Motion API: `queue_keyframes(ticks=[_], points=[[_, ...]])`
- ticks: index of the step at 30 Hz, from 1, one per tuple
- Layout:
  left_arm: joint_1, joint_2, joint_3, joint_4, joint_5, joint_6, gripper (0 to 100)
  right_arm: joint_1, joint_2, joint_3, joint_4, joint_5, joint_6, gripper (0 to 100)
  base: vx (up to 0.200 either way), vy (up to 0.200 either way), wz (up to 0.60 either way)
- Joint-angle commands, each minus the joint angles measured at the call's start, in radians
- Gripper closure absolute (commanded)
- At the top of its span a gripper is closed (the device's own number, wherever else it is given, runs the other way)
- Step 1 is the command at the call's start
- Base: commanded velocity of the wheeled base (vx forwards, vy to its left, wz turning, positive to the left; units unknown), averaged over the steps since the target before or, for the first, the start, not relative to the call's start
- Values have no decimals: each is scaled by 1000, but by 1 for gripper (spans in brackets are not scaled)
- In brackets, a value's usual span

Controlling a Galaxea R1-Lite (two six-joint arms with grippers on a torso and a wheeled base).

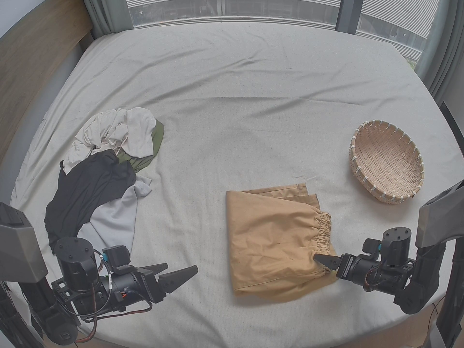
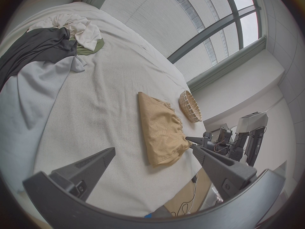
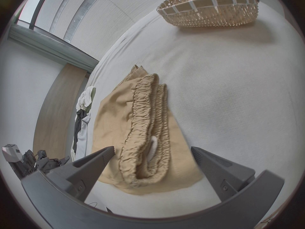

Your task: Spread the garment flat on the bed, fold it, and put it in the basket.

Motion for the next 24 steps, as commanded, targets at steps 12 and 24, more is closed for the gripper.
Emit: queue_keyframes(ticks=[12, 24], points=[[-1, 2, 8, 0, 2, 1, 0, 69, 10, -26, 0, 47, 68, 0, 0, 0, 0], [2, 2, 16, 0, 0, 1, 0, 78, 20, -57, 0, 45, 68, 100, 0, 0, 0]])
